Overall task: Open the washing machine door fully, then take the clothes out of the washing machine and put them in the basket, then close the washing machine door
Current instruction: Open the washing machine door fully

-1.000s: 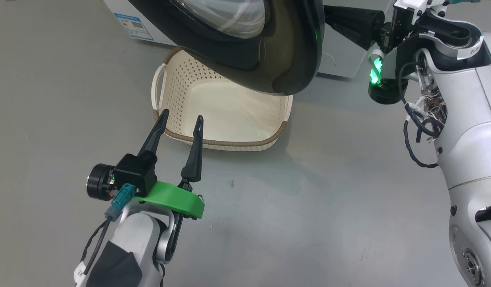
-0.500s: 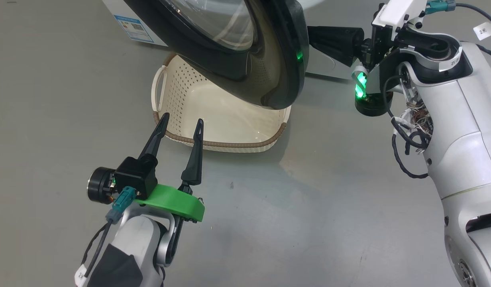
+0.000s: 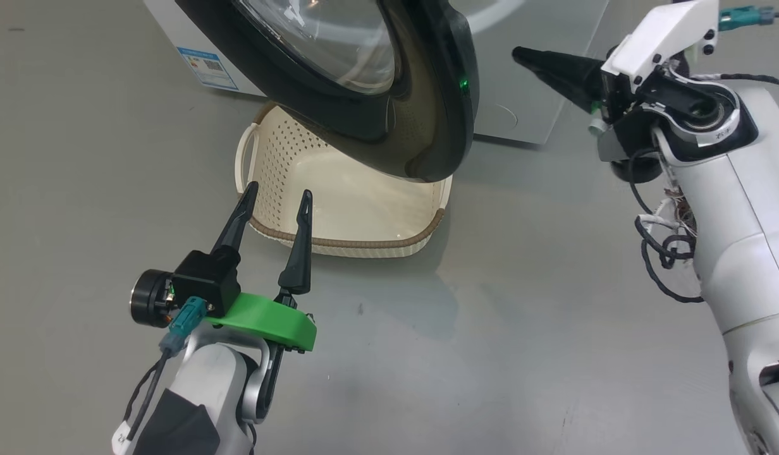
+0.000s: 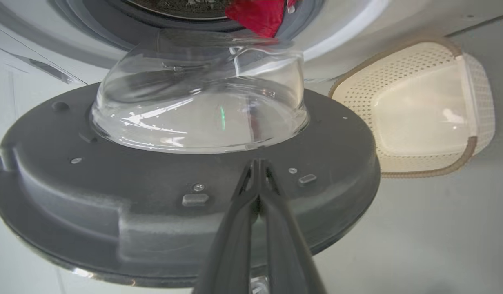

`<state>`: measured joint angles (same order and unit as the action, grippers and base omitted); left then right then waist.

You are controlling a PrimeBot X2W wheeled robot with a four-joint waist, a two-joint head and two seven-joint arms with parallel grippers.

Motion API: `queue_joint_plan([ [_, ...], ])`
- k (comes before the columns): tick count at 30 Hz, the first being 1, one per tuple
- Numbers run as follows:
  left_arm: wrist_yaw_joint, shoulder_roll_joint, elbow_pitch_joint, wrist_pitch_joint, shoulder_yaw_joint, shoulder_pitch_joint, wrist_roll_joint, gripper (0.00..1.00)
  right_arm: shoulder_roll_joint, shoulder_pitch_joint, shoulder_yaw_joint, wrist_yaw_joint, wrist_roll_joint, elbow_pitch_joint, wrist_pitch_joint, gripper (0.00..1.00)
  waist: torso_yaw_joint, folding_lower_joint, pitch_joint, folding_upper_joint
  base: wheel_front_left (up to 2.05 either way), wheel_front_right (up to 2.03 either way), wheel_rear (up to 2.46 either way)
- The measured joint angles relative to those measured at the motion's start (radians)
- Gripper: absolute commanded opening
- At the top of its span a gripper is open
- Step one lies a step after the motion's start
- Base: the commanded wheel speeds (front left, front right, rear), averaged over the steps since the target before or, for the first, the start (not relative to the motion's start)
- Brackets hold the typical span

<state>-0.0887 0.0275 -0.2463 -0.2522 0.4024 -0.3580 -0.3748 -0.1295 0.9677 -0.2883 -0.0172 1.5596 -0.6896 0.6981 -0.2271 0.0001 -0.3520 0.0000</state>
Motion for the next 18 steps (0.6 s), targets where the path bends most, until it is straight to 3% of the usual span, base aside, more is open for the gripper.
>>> queue_joint_plan([
  [6,-0.004,0.000,-0.009,0.000,-0.030,0.022,0.008,1.00,-0.083,-0.043,-0.068,0.134,-0.186,0.038,-0.143,0.00,0.015,-0.0001,0.045,0.0000,0.00,0.00,0.00],
  [12,-0.004,0.001,-0.019,0.000,-0.068,0.047,0.030,1.00,-0.147,-0.104,-0.177,0.147,-0.407,0.092,-0.304,0.00,0.042,-0.0001,0.093,0.0000,0.00,0.00,0.00],
  [18,-0.005,0.002,-0.026,0.000,-0.086,0.081,0.043,1.00,-0.164,-0.174,-0.239,0.147,-0.541,0.150,-0.467,0.00,0.081,-0.0001,0.134,0.0000,0.00,0.00,0.00],
])
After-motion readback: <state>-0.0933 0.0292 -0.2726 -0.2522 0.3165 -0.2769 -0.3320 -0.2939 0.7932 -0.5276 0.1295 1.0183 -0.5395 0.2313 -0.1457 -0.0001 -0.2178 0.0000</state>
